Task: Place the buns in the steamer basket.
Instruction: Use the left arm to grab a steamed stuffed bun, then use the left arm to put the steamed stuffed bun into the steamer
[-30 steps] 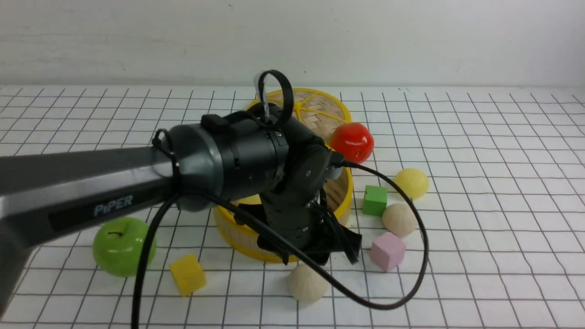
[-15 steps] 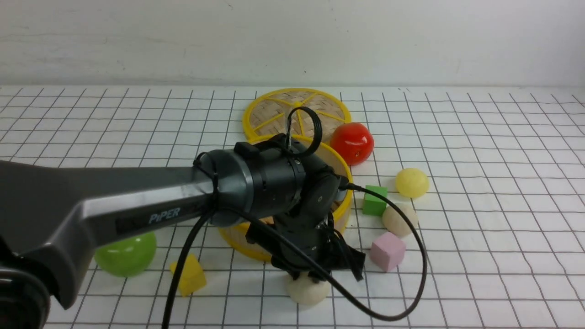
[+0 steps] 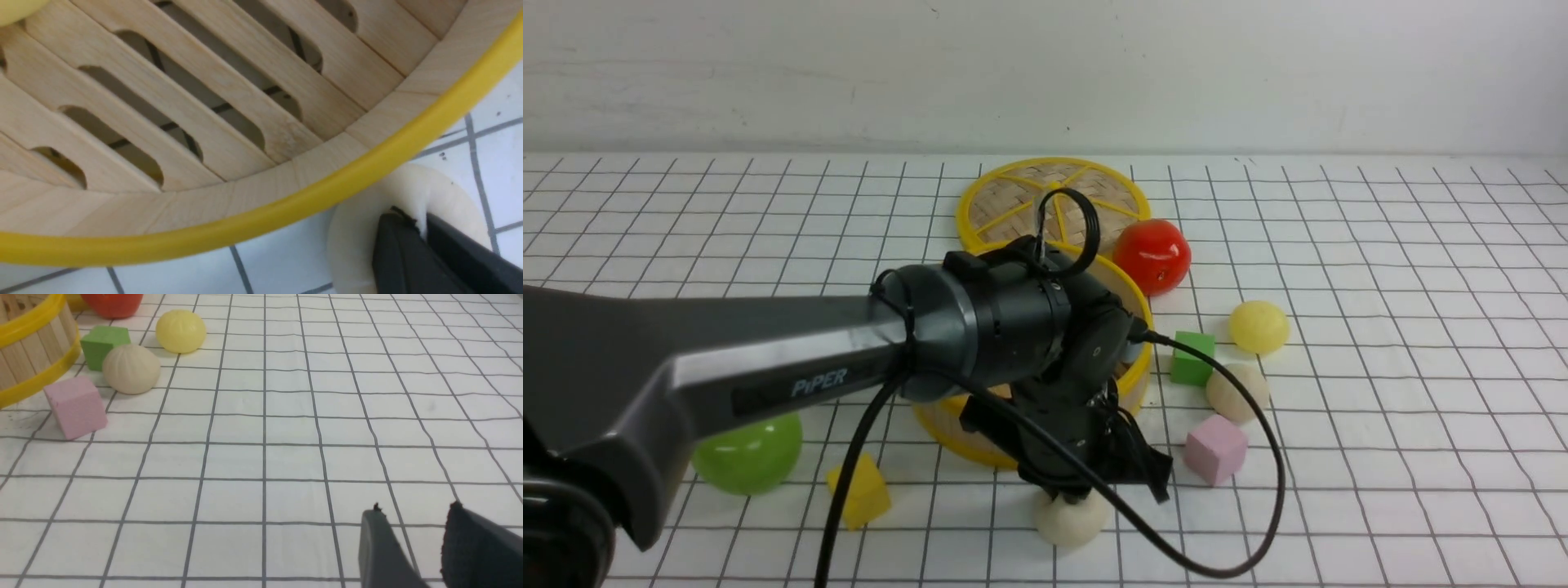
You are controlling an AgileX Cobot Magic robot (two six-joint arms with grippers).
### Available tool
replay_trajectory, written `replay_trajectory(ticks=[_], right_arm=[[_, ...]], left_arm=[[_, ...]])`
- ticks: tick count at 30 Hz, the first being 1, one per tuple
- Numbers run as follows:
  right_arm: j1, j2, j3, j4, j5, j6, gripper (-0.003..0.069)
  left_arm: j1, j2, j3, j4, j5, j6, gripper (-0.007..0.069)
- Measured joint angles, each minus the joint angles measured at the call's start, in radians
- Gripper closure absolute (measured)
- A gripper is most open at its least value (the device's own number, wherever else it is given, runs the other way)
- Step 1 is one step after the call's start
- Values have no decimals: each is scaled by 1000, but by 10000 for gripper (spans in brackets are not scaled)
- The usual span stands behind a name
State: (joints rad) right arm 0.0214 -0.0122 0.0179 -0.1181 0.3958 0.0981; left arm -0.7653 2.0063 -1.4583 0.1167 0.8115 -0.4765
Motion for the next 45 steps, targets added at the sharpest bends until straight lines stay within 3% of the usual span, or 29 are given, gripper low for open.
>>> replay_trajectory(ticks=[10,16,21,31,37,39,45], right_arm=[[0,0,0,0,0,0,419],[0,0,0,0,0,0,419],[0,0,0,0,0,0,419],[0,0,0,0,0,0,419],[0,0,0,0,0,0,419],[0,0,0,0,0,0,419],[0,0,0,0,0,0,419]], left_arm=[[0,-80,-95,-37,76,56,631],[0,-97,-199,24,74,59,631],[26,-94,-214,96,14,-3,631],[122,19,-216,125,-16,-91,622],[124,64,-216,124,-16,-118,547],[124,64,-216,124,-15,-127,457],[124,17,-216,115,31,-108,315]])
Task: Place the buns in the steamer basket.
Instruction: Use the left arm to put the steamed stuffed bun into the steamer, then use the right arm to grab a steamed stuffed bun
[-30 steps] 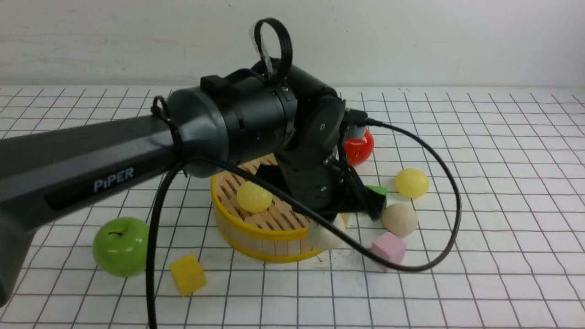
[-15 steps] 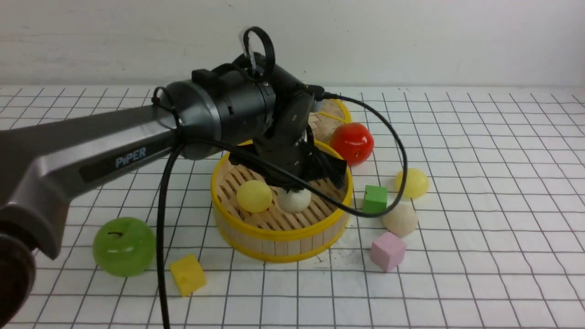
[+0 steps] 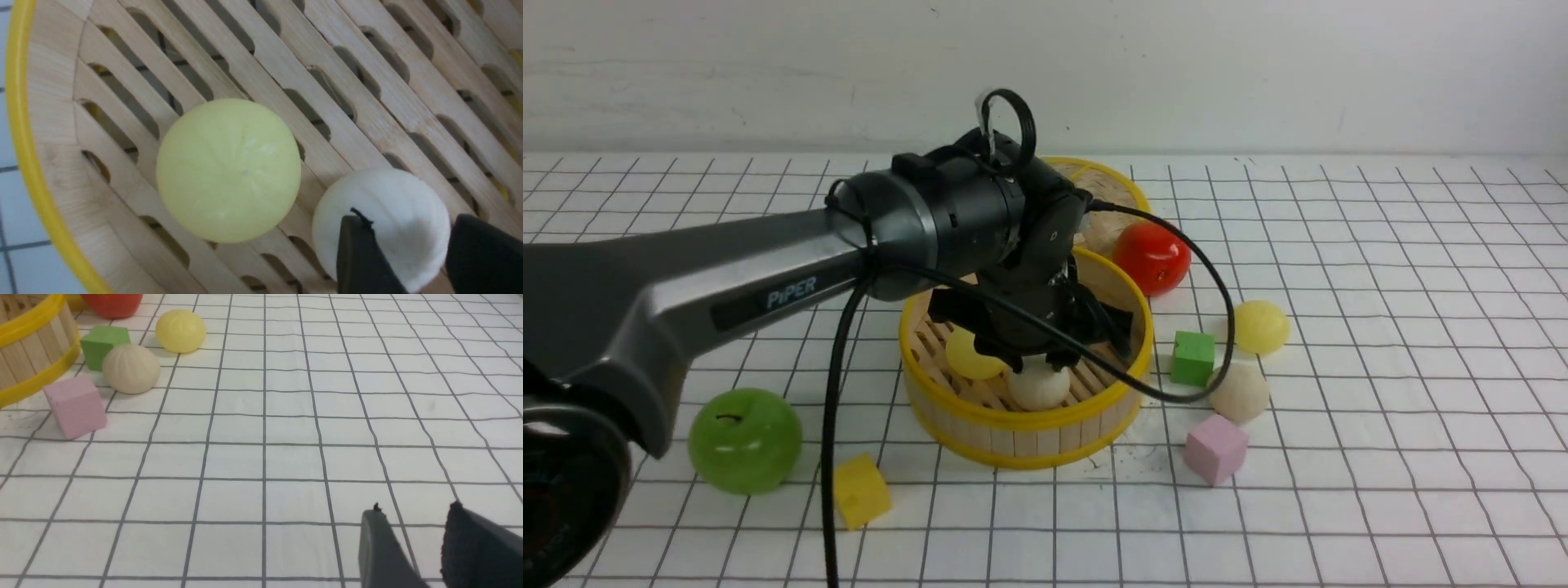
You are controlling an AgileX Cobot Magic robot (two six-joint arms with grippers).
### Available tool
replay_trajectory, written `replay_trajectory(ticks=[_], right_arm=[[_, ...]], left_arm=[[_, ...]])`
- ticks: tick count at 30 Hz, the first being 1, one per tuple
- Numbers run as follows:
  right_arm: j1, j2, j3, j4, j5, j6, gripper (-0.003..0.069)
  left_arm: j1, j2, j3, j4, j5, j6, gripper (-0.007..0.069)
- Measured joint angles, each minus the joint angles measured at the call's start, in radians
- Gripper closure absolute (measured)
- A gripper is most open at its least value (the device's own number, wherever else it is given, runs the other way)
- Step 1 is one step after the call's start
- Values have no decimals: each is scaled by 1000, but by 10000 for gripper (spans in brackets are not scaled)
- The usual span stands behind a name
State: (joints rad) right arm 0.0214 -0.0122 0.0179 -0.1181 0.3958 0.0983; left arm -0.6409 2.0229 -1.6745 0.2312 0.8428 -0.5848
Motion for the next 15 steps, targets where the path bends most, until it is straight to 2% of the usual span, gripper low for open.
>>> replay_trajectory(ticks=[4,7,13,15], right_arm=[[0,0,0,0,0,0,419],[0,0,0,0,0,0,419],[0,0,0,0,0,0,419],[0,0,0,0,0,0,419]], left_arm=[[0,-85,0,-4,51,18,302],[0,-240,0,-5,140,70,318],[0,-509,1,-5,295,136,402],[0,-655,30,-2,334,141,451]])
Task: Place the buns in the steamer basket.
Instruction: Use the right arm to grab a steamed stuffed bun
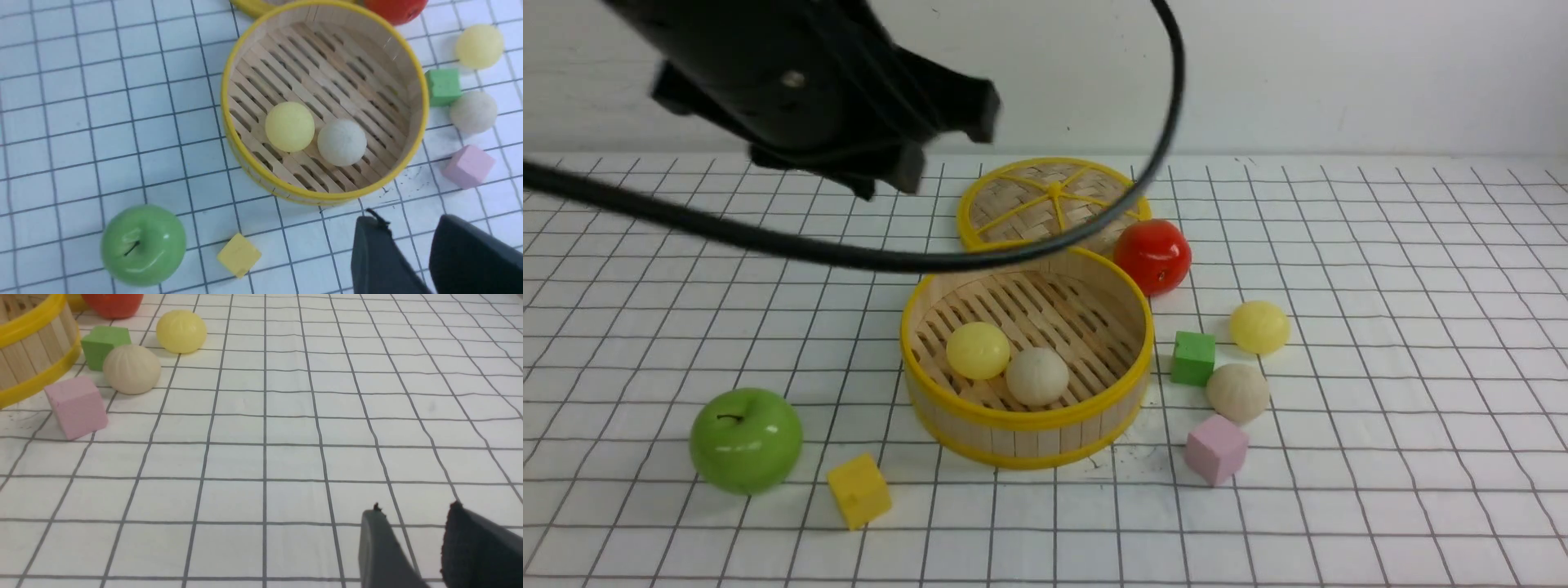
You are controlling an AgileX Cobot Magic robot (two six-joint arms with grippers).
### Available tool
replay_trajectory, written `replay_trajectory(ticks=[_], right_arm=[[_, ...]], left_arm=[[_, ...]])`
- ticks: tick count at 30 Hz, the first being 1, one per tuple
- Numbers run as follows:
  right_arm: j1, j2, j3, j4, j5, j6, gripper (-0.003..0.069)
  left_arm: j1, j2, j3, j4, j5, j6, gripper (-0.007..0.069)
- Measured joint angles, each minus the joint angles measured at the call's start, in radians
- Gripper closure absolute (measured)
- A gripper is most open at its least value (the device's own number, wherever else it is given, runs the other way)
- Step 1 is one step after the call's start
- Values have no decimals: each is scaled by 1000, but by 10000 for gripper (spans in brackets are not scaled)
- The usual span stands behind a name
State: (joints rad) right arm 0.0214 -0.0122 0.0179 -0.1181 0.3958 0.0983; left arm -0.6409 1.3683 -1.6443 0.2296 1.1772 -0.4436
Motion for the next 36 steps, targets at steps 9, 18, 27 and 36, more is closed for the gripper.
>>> replay_trajectory(ticks=[9,18,27,36], right_arm=[[0,0,0,0,0,0,419],[0,0,0,0,0,0,419],[0,0,0,0,0,0,419],[0,0,0,0,0,0,419]], left_arm=[[0,-530,352,4,-21,-49,527],[0,-1035,912,-48,-137,-153,531],[0,-1195,1103,-166,-261,-82,638],[0,-1179,1105,-133,-462,-58,638]])
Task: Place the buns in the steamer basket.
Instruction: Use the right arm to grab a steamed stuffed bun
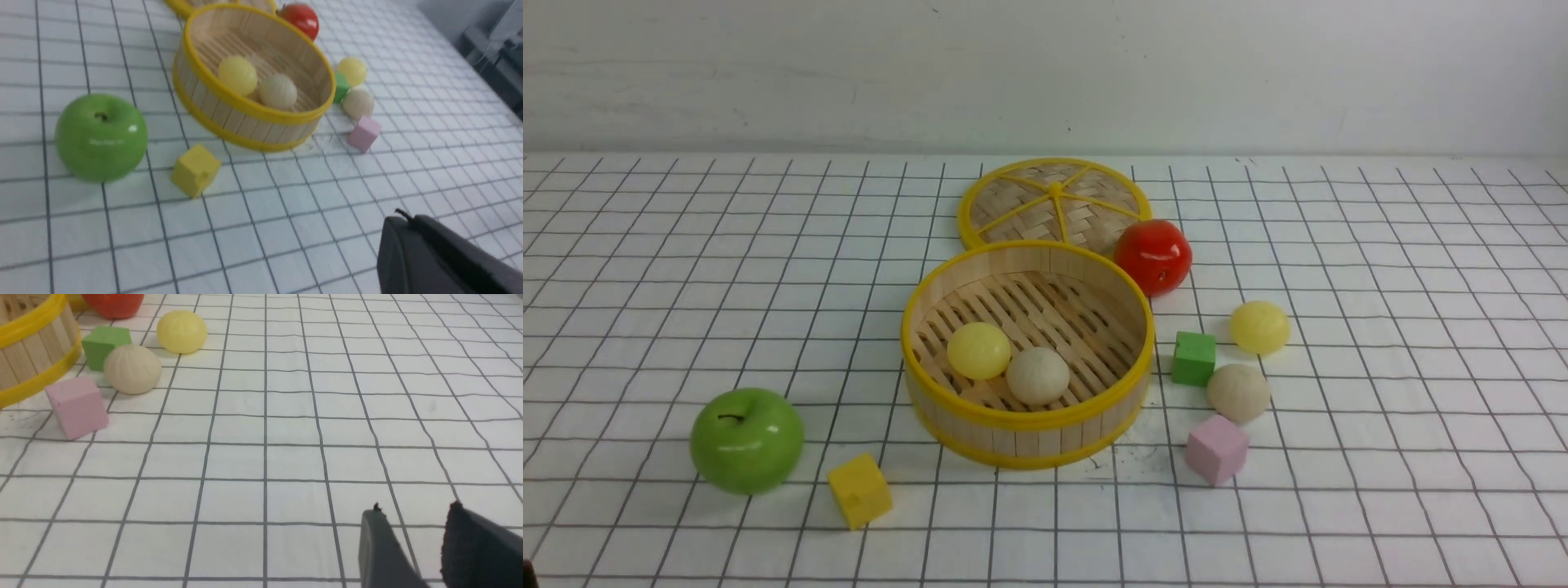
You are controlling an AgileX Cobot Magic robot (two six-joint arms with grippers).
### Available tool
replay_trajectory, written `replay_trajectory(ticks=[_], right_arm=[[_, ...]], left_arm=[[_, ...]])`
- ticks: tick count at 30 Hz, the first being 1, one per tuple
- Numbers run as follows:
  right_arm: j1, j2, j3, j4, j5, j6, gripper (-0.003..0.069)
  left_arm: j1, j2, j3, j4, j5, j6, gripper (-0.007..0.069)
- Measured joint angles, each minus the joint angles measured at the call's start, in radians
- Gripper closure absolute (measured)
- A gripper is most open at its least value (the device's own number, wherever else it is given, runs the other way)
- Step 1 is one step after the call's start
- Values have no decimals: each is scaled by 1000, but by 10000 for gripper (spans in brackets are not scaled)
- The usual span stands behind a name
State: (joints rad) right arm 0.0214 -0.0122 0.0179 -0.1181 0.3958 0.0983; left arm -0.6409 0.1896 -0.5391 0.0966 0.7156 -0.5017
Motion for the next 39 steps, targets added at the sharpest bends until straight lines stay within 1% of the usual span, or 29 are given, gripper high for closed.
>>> replay_trajectory(ticks=[2,17,21,23,26,28,29,31,33,34,35,36,38,39], right_arm=[[0,0,0,0,0,0,419],[0,0,0,0,0,0,419],[0,0,0,0,0,0,419],[0,0,0,0,0,0,419],[0,0,0,0,0,0,419],[0,0,0,0,0,0,419],[0,0,0,0,0,0,419],[0,0,0,0,0,0,419],[0,0,0,0,0,0,419],[0,0,0,0,0,0,419],[0,0,0,0,0,0,419],[0,0,0,0,0,0,419],[0,0,0,0,0,0,419],[0,0,0,0,0,0,419]], left_arm=[[0,1,0,3,-23,0,638],[0,1,2,23,-23,0,638],[10,1,44,41,-43,1,638],[45,1,81,51,-85,3,638],[151,-10,152,50,-171,3,638],[191,-18,183,50,-213,3,638],[263,-30,227,50,-286,3,638],[309,-39,264,50,-328,3,638],[397,-72,348,50,-421,3,638],[403,-78,355,51,-427,3,638],[451,-104,418,55,-472,3,638],[451,-104,418,55,-472,3,638],[504,-160,517,59,-496,3,638],[507,-160,524,59,-496,3,638]])
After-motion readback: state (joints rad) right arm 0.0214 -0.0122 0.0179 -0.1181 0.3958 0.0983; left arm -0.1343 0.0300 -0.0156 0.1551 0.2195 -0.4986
